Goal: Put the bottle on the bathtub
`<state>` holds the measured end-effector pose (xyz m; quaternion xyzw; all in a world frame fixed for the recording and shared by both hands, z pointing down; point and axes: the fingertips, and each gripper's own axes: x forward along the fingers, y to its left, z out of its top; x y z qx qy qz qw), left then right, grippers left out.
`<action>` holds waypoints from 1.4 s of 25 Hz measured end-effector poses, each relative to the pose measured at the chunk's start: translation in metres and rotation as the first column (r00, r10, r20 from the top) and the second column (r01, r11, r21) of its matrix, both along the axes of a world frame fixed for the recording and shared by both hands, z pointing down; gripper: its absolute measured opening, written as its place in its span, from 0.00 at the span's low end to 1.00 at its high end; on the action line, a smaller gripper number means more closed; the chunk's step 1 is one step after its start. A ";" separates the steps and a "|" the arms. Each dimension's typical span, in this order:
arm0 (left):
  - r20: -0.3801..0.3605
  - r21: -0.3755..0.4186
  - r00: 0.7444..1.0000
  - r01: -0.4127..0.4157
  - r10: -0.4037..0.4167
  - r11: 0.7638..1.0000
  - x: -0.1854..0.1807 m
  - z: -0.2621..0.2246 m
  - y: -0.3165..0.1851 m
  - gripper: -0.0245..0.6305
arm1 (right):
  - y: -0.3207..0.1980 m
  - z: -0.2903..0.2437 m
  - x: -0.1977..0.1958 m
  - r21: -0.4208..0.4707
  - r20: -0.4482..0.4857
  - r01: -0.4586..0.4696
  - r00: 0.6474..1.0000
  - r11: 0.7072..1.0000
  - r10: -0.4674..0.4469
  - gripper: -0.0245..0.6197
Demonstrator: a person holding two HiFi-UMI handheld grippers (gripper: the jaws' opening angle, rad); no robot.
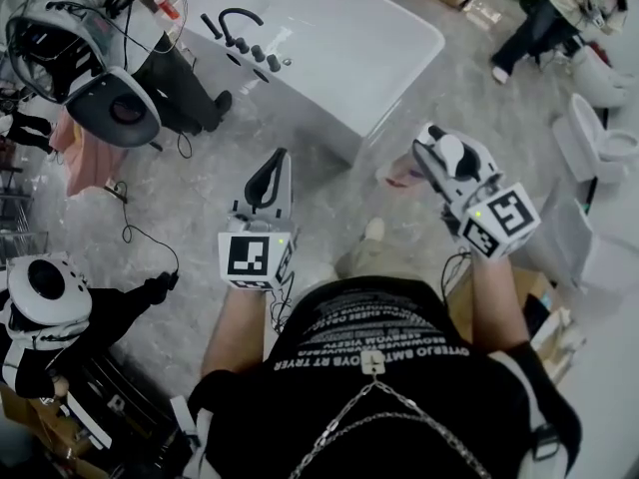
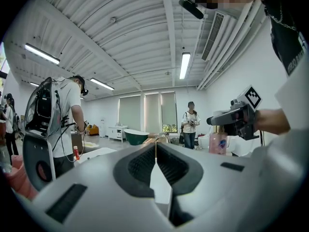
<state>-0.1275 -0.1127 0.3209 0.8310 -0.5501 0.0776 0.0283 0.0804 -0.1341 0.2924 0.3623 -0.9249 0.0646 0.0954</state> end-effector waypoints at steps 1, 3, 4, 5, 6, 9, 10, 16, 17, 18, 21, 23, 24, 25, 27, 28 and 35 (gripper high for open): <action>-0.004 -0.001 1.000 0.004 -0.004 1.000 0.001 0.000 -0.005 0.05 | -0.006 0.000 0.001 0.000 -0.003 0.004 1.000 1.000 -0.004 0.24; -0.009 -0.001 1.000 0.007 -0.007 1.000 0.004 0.000 -0.016 0.05 | -0.016 0.000 0.002 0.003 -0.008 0.009 1.000 1.000 -0.009 0.24; -0.008 -0.002 1.000 0.007 -0.007 1.000 0.006 0.001 -0.019 0.05 | -0.020 0.000 0.002 0.004 -0.009 0.011 1.000 1.000 -0.011 0.24; -0.007 -0.001 1.000 0.007 -0.007 1.000 0.007 0.004 -0.021 0.05 | -0.023 0.001 0.003 0.004 -0.010 0.014 1.000 1.000 -0.014 0.24; -0.004 -0.001 1.000 0.006 -0.006 1.000 0.009 0.006 -0.023 0.05 | -0.024 0.002 0.004 0.004 -0.010 0.017 1.000 1.000 -0.017 0.24; -0.003 -0.008 1.000 0.015 -0.015 1.000 0.014 0.012 -0.029 0.05 | -0.031 0.005 0.008 0.004 -0.010 0.026 1.000 1.000 -0.026 0.24; -0.004 -0.003 1.000 0.017 -0.017 1.000 0.016 0.011 -0.033 0.05 | -0.035 0.004 0.010 0.006 -0.010 0.030 0.999 1.000 -0.030 0.24; -0.012 0.007 0.999 0.050 -0.050 0.999 0.024 0.003 -0.060 0.05 | -0.065 0.002 0.018 0.000 -0.006 0.057 0.998 0.998 -0.057 0.24; -0.011 0.010 0.998 0.058 -0.057 0.998 0.025 0.002 -0.065 0.05 | -0.070 0.002 0.019 -0.002 -0.003 0.064 0.998 0.998 -0.064 0.24; -0.011 0.013 0.998 0.065 -0.064 0.998 0.025 0.001 -0.070 0.05 | -0.076 0.002 0.020 -0.002 -0.002 0.072 0.997 0.997 -0.072 0.24; -0.013 0.019 0.996 0.091 -0.091 0.996 0.029 -0.003 -0.083 0.05 | -0.090 0.000 0.024 0.007 0.004 0.094 0.996 0.996 -0.095 0.24; -0.010 0.024 0.994 0.106 -0.105 0.994 0.034 -0.005 -0.090 0.05 | -0.098 -0.001 0.030 0.006 0.007 0.104 0.995 0.995 -0.104 0.24; -0.008 0.027 0.994 0.111 -0.111 0.993 0.037 -0.006 -0.093 0.05 | -0.101 0.000 0.034 0.004 0.008 0.109 0.994 0.994 -0.109 0.24; -0.007 0.030 0.993 0.116 -0.115 0.993 0.040 -0.007 -0.096 0.05 | -0.105 0.000 0.038 0.004 0.010 0.114 0.993 0.994 -0.114 0.24; -0.005 0.037 0.992 0.128 -0.127 0.991 0.047 -0.008 -0.101 0.05 | -0.113 -0.001 0.044 0.008 0.009 0.126 0.992 0.992 -0.126 0.24; -0.006 0.041 0.991 0.135 -0.135 0.990 0.049 -0.009 -0.104 0.05 | -0.118 0.000 0.046 0.010 0.006 0.132 0.991 0.991 -0.132 0.24; -0.015 0.039 0.981 0.192 -0.192 0.981 0.049 0.004 -0.139 0.05 | -0.165 0.019 0.041 -0.016 0.003 0.180 0.984 0.984 -0.180 0.24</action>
